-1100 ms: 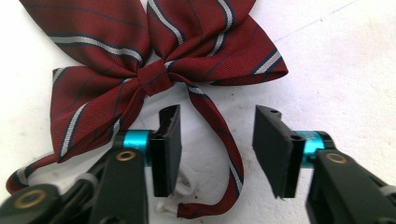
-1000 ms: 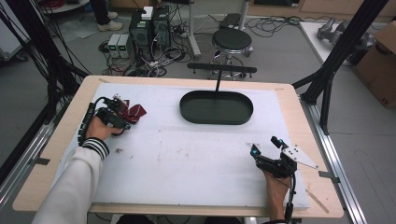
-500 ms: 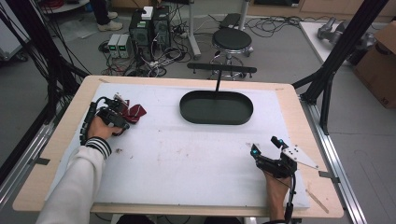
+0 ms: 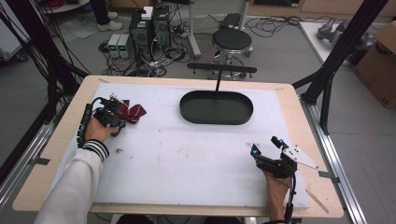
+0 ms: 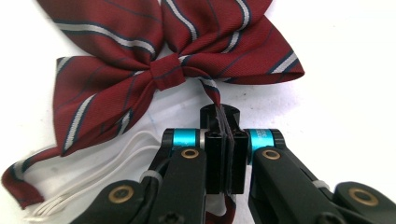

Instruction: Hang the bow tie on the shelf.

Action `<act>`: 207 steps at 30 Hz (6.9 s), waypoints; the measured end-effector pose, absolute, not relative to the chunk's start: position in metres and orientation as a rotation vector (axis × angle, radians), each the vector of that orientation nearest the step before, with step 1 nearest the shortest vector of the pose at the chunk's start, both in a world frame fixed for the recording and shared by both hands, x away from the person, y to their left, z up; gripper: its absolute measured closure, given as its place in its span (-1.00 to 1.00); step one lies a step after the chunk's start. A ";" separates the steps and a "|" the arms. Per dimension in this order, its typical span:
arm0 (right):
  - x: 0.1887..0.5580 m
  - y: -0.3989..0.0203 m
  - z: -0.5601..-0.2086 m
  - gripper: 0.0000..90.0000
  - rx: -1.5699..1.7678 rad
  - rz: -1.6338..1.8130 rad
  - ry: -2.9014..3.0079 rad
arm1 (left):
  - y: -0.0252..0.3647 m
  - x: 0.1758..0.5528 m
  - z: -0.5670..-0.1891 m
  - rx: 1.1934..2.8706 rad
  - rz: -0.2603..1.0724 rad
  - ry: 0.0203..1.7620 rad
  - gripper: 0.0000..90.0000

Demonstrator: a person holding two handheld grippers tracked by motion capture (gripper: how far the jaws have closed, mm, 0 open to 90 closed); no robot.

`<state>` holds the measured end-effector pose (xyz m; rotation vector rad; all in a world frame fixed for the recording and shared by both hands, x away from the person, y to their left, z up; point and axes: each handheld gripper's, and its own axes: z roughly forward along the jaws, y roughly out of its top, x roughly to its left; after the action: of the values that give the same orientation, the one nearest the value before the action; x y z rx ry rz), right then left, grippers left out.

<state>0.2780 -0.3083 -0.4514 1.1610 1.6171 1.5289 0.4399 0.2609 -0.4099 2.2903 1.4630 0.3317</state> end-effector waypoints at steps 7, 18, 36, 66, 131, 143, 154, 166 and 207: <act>0.278 -0.309 -0.452 -0.80 1.155 1.528 1.614 | 0.266 0.435 -0.402 2.248 0.382 1.418 0.97; 0.278 -0.308 -0.451 -0.80 1.156 1.528 1.618 | 0.272 0.426 -0.383 2.151 0.490 1.323 0.97; 0.278 -0.307 -0.451 -0.80 1.156 1.527 1.619 | 0.258 0.412 -0.345 1.971 0.572 1.158 0.97; 0.278 -0.307 -0.451 -0.80 1.143 1.524 1.622 | 0.147 0.430 -0.283 2.019 0.514 0.893 0.97; 0.278 -0.307 -0.451 -0.80 1.156 1.518 1.623 | 0.058 0.502 -0.263 2.080 0.361 0.742 0.97; 0.278 -0.307 -0.451 -0.80 1.156 1.515 1.625 | 0.063 0.509 -0.265 2.069 0.348 0.773 0.97; 0.279 -0.307 -0.451 -0.80 1.158 1.518 1.624 | 0.057 0.513 -0.253 2.101 0.354 0.767 0.97; 0.279 -0.307 -0.451 -0.80 1.153 1.518 1.623 | 0.054 0.521 -0.257 2.138 0.369 0.793 0.97; 0.278 -0.308 -0.451 -0.80 1.150 1.523 1.616 | 0.084 0.510 -0.260 1.863 0.619 0.790 -0.66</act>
<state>0.2785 -0.3076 -0.4514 1.1498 1.6161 1.5226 0.5103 0.0840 -0.2598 1.8632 0.7905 0.6188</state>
